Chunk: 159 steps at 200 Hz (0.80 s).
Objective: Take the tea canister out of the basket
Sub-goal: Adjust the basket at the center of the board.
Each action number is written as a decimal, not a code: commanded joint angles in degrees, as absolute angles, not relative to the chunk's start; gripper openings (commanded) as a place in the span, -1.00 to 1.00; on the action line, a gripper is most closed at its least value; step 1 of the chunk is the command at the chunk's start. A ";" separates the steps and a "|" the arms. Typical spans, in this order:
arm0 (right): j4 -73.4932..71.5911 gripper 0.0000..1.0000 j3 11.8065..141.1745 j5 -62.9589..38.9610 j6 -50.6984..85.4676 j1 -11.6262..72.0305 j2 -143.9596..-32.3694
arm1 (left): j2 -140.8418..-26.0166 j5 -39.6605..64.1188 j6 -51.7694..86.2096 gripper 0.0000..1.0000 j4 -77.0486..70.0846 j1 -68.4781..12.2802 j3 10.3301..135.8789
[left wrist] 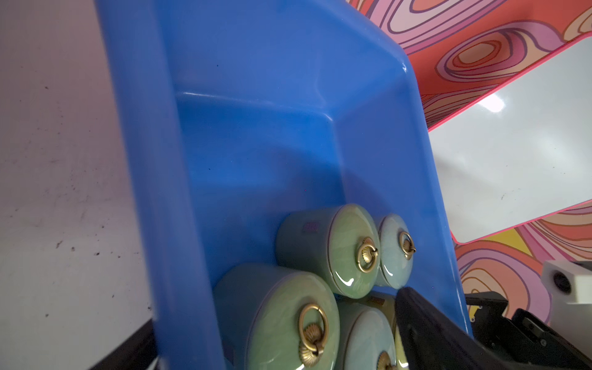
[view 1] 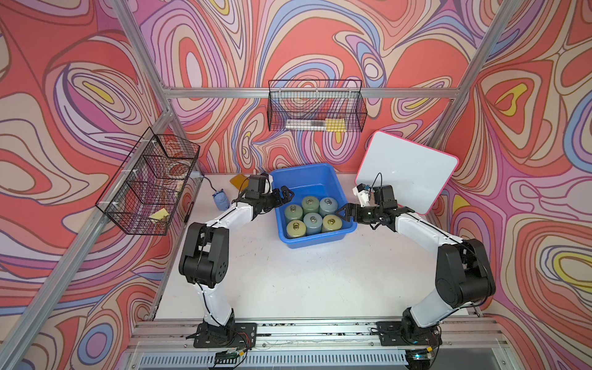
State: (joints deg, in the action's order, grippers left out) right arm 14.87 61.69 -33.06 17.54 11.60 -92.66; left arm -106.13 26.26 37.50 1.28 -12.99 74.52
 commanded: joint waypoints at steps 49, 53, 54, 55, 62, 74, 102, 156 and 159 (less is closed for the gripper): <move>13.03 0.84 61.74 -33.47 18.19 14.47 -90.91 | -110.63 30.15 36.14 0.98 0.35 -14.96 82.12; 13.18 0.84 61.78 -33.22 18.17 14.58 -90.96 | -110.77 30.14 36.08 0.98 0.43 -14.99 82.29; 13.23 0.84 61.79 -33.18 18.14 14.63 -91.01 | -110.80 30.14 36.10 0.98 0.39 -15.01 82.32; 13.20 0.84 61.79 -33.07 18.16 14.65 -91.03 | -110.82 30.15 36.11 0.98 0.42 -14.98 82.38; 13.40 0.84 61.94 -32.32 18.32 14.89 -91.10 | -111.02 30.02 36.07 0.98 0.59 -15.02 82.68; 14.39 0.85 62.38 -29.99 18.45 15.19 -91.07 | -111.23 29.57 35.95 0.98 0.93 -15.01 83.01; 17.42 0.88 63.32 -23.25 18.64 15.29 -90.08 | -110.38 26.63 35.43 0.98 2.66 -15.02 82.83; 20.40 0.88 64.25 -20.82 19.45 17.47 -88.41 | -105.83 18.61 34.35 0.98 6.53 -14.69 79.61; 20.58 0.88 64.25 -20.50 19.53 17.56 -88.26 | -105.42 17.81 34.41 0.98 6.66 -14.62 79.18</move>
State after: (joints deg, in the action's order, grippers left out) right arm 19.11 62.61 -22.74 18.85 15.79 -90.63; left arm -110.15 22.24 35.55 4.45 -14.31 80.79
